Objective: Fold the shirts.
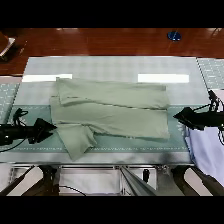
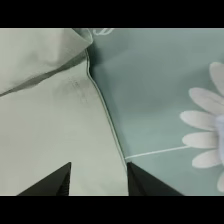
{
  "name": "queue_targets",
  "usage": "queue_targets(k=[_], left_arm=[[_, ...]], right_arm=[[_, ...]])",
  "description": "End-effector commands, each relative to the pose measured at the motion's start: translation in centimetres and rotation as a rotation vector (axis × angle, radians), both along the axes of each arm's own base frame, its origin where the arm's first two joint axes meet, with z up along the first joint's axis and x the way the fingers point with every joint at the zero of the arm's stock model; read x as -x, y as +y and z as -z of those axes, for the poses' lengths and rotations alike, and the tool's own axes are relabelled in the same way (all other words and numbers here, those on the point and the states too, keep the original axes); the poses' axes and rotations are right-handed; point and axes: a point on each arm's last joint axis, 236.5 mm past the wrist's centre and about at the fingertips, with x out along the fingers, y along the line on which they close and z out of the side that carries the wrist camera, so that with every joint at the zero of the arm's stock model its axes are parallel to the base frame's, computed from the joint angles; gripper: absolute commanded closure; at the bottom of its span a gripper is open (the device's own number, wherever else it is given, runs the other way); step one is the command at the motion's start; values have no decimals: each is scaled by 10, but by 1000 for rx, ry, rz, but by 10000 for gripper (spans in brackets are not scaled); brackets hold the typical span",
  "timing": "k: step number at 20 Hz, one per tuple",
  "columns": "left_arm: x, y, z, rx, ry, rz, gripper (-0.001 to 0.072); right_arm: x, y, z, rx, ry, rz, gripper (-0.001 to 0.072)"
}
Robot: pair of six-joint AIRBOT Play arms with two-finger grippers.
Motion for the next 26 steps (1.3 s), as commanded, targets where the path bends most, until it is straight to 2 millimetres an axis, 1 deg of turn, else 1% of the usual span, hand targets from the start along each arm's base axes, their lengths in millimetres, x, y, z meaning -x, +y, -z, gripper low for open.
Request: queue_targets(k=[1, 3, 4, 5, 6, 7, 9, 10, 12, 14, 16, 17, 20, 23, 26], left_arm=[[1, -23, 12, -2, -23, 36, 200], [-5, -32, 16, -28, -43, 63, 203], [-8, -37, 19, -36, -49, 78, 221], [-9, -43, 22, -43, -48, 101, 328], [-7, -48, 26, -45, -40, 125, 583], [-6, -51, 28, -46, -37, 141, 689], [-6, -51, 29, -46, -36, 143, 689], [-5, -51, 29, -45, -35, 142, 689], [-5, -51, 29, -46, -35, 142, 689], [-5, -51, 29, -46, -35, 142, 689], [-5, -51, 29, -46, -35, 142, 689], [-5, -51, 29, -46, -35, 142, 689], [-5, -51, 29, -45, -35, 142, 689], [-5, -51, 29, -46, -35, 142, 689], [-6, -51, 29, -46, -35, 142, 689]], right_arm=[[1, 6, 1, -27, -12, 18, 304], [3, 3, 3, -14, 0, 25, 304], [7, -2, 6, 6, 19, 28, 304], [13, -8, 11, 34, 54, 42, 304], [20, -14, 16, 59, 90, 48, 304], [30, -20, 20, 86, 135, 51, 304], [48, -29, 27, 131, 216, 46, 304], [59, -30, 29, 138, 257, 32, 304], [78, -23, 31, 112, 339, -12, 304], [92, -8, 33, 40, 407, -63, 304], [90, 13, 32, -67, 412, -106, 304], [90, 18, 32, -96, 417, -110, 304], [92, 24, 39, -134, 451, -107, 304], [89, 28, 43, -162, 450, -103, 304], [89, 35, 49, -155, 461, -131, 304]])
